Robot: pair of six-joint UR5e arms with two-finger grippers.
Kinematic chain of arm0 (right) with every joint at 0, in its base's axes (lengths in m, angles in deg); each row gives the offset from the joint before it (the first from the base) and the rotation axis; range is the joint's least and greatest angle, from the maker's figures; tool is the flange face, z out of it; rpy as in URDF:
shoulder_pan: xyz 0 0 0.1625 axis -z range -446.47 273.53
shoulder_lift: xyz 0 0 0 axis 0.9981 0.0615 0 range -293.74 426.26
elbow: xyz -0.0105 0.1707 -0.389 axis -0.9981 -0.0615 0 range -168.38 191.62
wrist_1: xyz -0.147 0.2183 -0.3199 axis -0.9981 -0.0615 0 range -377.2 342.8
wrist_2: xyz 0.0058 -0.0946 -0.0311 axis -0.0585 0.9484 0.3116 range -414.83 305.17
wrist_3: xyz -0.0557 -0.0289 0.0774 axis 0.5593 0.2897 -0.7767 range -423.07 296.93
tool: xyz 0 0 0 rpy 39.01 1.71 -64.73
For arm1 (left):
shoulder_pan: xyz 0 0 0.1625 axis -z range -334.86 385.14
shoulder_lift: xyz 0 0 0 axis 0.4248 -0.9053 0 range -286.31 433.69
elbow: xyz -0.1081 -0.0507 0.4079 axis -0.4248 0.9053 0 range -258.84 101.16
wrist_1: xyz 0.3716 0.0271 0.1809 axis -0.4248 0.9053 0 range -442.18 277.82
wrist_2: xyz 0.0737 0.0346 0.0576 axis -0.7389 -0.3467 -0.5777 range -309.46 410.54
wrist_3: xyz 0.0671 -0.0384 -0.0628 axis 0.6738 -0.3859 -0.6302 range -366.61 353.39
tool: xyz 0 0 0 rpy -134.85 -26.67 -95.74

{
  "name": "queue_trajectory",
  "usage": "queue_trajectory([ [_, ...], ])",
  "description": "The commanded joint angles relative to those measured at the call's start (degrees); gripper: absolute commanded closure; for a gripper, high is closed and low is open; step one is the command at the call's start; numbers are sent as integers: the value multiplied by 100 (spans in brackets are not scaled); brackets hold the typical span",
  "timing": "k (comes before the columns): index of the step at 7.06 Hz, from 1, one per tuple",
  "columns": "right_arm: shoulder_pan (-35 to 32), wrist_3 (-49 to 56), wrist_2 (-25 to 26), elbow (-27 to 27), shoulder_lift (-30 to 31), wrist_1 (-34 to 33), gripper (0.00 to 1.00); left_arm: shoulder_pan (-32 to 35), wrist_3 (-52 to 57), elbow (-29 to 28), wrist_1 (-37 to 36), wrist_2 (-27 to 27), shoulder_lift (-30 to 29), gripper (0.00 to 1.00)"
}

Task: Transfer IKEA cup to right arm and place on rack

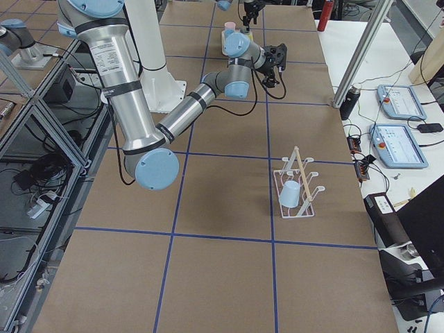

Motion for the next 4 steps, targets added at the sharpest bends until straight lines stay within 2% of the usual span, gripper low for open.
queue_trajectory([
  [1,6,0,0,-10,9,0,0,-47,-13,-52,-27,6,1,6],
  [2,-3,0,0,-10,9,0,0,-47,5,-95,-1,6,10,6],
  [4,6,0,0,-10,9,9,0,-100,-30,-96,-71,15,10,22],
])
